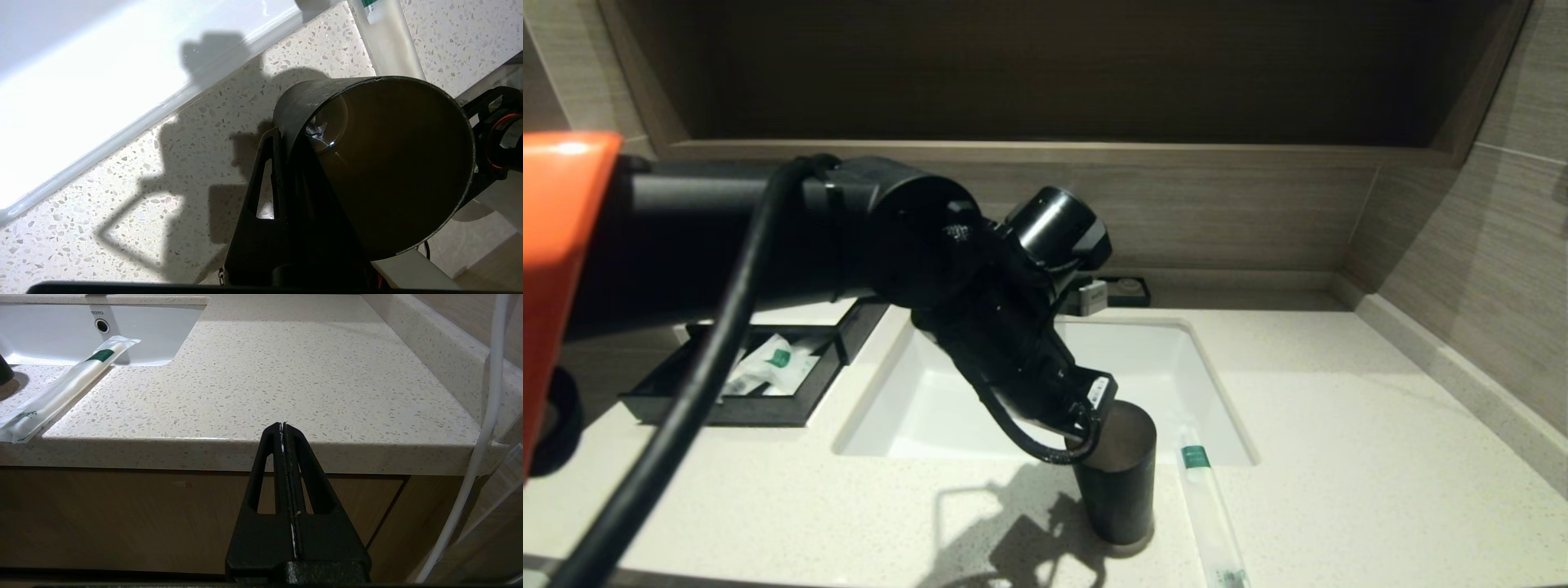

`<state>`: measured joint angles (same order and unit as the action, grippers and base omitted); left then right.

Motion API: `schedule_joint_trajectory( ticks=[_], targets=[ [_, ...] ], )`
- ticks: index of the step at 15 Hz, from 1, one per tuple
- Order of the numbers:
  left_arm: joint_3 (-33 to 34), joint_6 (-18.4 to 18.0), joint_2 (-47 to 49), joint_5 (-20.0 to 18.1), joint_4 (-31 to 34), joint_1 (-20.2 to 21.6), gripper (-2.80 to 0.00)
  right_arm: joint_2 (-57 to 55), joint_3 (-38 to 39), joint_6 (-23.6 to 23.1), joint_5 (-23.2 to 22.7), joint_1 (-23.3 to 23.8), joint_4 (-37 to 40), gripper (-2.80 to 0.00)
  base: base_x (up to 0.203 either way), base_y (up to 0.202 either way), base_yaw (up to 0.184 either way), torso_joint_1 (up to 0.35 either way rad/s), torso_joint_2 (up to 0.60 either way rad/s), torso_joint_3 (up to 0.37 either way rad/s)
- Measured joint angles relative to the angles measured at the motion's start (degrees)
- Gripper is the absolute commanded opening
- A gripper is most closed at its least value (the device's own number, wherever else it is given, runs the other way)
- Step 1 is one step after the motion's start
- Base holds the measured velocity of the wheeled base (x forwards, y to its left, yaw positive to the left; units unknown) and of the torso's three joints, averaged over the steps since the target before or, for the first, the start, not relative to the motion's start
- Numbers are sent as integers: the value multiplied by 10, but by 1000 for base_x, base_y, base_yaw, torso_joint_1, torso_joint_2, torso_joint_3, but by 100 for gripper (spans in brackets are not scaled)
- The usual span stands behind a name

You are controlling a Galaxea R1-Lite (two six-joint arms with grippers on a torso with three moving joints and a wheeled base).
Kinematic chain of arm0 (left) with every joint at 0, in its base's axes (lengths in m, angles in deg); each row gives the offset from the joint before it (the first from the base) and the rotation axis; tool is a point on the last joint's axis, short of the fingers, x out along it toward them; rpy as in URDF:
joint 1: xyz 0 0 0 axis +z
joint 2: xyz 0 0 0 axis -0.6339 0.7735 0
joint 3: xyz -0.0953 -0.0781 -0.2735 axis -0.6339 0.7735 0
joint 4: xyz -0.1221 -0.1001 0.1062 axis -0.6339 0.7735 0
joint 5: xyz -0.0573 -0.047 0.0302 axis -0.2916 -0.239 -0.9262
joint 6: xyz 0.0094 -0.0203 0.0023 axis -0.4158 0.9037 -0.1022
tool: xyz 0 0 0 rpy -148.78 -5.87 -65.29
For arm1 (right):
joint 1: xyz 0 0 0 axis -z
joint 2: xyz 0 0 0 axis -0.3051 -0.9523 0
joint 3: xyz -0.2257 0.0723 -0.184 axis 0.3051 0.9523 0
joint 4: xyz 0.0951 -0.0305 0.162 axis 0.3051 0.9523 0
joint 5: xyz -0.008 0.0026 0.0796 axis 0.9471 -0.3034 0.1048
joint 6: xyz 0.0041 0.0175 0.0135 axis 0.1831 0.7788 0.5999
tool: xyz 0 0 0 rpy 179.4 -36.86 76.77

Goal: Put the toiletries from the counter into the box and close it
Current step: Pick up the cup

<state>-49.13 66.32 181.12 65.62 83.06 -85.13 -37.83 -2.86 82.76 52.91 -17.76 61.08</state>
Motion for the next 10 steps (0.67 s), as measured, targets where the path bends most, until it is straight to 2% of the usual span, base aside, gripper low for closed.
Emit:
schedule_joint_trajectory(
  ticks=[6, 10],
  targets=[
    [0, 1, -17, 1, 5, 0, -280, 0, 0, 0, 0, 0, 0, -280, 0, 0, 0, 0, 0, 0],
    [1, 4, -44, 48, 7, 6, -280, 0, 0, 0, 0, 0, 0, -280, 0, 0, 0, 0, 0, 0]
  ],
)
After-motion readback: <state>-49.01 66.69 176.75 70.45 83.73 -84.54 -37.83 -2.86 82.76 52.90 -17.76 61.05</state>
